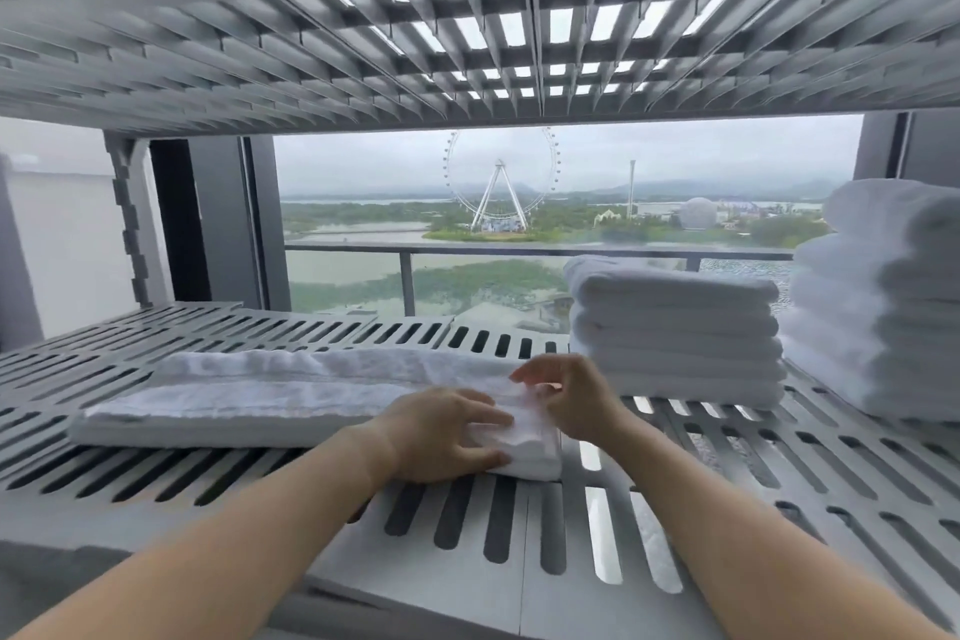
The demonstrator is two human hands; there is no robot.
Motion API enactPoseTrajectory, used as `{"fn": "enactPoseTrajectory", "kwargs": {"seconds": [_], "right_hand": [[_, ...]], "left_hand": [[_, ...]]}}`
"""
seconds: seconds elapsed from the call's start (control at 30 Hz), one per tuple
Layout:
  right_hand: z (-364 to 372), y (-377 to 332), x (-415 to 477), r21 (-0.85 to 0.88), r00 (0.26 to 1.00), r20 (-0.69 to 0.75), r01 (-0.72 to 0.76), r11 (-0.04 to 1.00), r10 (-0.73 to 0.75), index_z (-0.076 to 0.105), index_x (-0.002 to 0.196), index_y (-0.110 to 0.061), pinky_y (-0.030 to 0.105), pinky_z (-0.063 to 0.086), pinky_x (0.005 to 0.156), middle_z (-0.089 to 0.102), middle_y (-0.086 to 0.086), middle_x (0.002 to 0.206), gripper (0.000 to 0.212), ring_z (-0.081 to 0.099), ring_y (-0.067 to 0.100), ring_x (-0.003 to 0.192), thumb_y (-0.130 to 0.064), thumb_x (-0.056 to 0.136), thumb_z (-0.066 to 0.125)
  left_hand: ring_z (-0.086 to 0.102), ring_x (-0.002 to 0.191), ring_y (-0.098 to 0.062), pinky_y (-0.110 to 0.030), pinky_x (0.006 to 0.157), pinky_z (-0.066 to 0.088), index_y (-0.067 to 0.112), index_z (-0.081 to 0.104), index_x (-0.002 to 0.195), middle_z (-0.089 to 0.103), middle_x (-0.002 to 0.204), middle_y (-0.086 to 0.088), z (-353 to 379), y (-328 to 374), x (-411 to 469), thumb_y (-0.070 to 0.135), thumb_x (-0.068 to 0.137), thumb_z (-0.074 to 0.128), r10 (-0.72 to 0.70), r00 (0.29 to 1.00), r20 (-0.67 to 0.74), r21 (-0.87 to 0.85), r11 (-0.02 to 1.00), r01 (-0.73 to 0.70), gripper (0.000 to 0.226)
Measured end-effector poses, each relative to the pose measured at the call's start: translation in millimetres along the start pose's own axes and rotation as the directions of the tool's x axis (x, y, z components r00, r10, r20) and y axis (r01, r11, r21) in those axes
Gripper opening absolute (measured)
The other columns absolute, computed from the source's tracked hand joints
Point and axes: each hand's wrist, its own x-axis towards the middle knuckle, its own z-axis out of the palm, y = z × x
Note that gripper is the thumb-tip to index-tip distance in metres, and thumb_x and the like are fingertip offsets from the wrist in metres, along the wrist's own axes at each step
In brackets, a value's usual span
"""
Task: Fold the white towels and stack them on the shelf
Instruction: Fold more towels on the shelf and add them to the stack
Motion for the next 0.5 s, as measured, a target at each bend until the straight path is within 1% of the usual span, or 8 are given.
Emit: {"fn": "enactPoseTrajectory", "kwargs": {"seconds": [0.03,0.13,0.17,0.3,0.33,0.37,0.43,0.5], "right_hand": [[-0.9,4.1,-2.7,-0.013,1.000,-0.014,0.014,1.000,-0.014,0.073,0.091,-0.010,0.011,0.048,0.078,0.071,0.002,0.095,0.036,0.065,0.012,0.090,0.015,0.079,0.050],[-7.6,14.9,-10.6,-0.107,0.998,-0.029,0.057,0.993,-0.061,0.074,0.091,-0.011,0.002,0.042,0.070,0.073,0.004,0.093,0.035,0.065,0.009,0.083,0.013,0.078,0.051],[-11.1,17.5,-11.4,-0.129,0.997,-0.038,0.065,0.990,-0.070,0.074,0.090,-0.012,0.002,0.043,0.070,0.073,0.003,0.092,0.035,0.065,0.009,0.082,0.012,0.077,0.052],[-15.2,22.2,-10.9,-0.193,0.995,-0.021,0.089,0.977,-0.095,0.074,0.095,-0.017,0.025,0.052,0.084,0.073,0.000,0.100,0.025,0.066,0.013,0.092,0.000,0.079,0.065],[-14.0,22.6,-10.7,-0.209,0.995,-0.011,0.096,0.973,-0.100,0.073,0.096,-0.017,0.026,0.051,0.086,0.072,0.000,0.102,0.023,0.066,0.013,0.094,-0.003,0.080,0.067],[-12.8,22.6,-10.1,-0.221,0.994,-0.001,0.110,0.969,-0.113,0.073,0.097,-0.017,0.024,0.050,0.087,0.071,0.000,0.104,0.022,0.065,0.014,0.096,-0.006,0.080,0.068],[-11.7,21.3,-7.8,-0.247,0.987,0.010,0.155,0.957,-0.158,0.074,0.097,-0.016,0.012,0.045,0.085,0.071,0.000,0.106,0.022,0.065,0.012,0.098,-0.006,0.079,0.069],[-11.6,19.6,-5.5,-0.272,0.983,0.014,0.182,0.945,-0.185,0.073,0.098,-0.016,0.008,0.041,0.084,0.070,0.000,0.109,0.023,0.064,0.012,0.099,-0.005,0.079,0.069]], "left_hand": [[0.042,0.128,-0.007,-0.035,0.108,0.036,0.039,0.049,0.130,0.042,0.143,0.016,1.3,6.3,6.2,0.061,0.082,0.053,0.025,1.000,0.002,-0.006,1.000,-0.025,0.053],[0.050,0.117,-0.007,-0.035,0.101,0.042,0.035,0.059,0.121,0.054,0.132,0.013,0.2,18.5,21.8,0.059,0.079,0.059,0.044,0.999,-0.016,-0.072,0.996,-0.045,0.048],[0.052,0.113,-0.008,-0.035,0.099,0.042,0.034,0.061,0.117,0.056,0.126,0.012,-0.6,19.1,25.5,0.058,0.078,0.062,0.041,0.999,-0.025,-0.108,0.993,-0.043,0.046],[0.053,0.104,0.000,-0.031,0.097,0.043,0.036,0.066,0.106,0.059,0.113,0.017,8.8,13.1,27.0,0.064,0.071,0.065,0.012,0.995,-0.104,-0.260,0.965,-0.039,0.045],[0.054,0.102,0.002,-0.030,0.096,0.044,0.037,0.066,0.103,0.059,0.111,0.019,13.7,12.6,24.8,0.068,0.069,0.063,0.001,0.989,-0.145,-0.289,0.956,-0.043,0.047],[0.055,0.100,0.004,-0.029,0.094,0.045,0.037,0.067,0.102,0.059,0.109,0.021,18.4,12.3,23.0,0.071,0.068,0.061,-0.006,0.981,-0.193,-0.303,0.951,-0.054,0.047],[0.055,0.100,0.006,-0.027,0.093,0.046,0.038,0.068,0.100,0.060,0.109,0.023,24.6,11.8,21.1,0.071,0.068,0.061,-0.014,0.961,-0.278,-0.315,0.946,-0.077,0.046],[0.055,0.101,0.007,-0.025,0.093,0.046,0.037,0.069,0.100,0.062,0.110,0.021,26.5,11.0,19.9,0.067,0.069,0.063,-0.016,0.951,-0.310,-0.334,0.938,-0.093,0.044]]}}
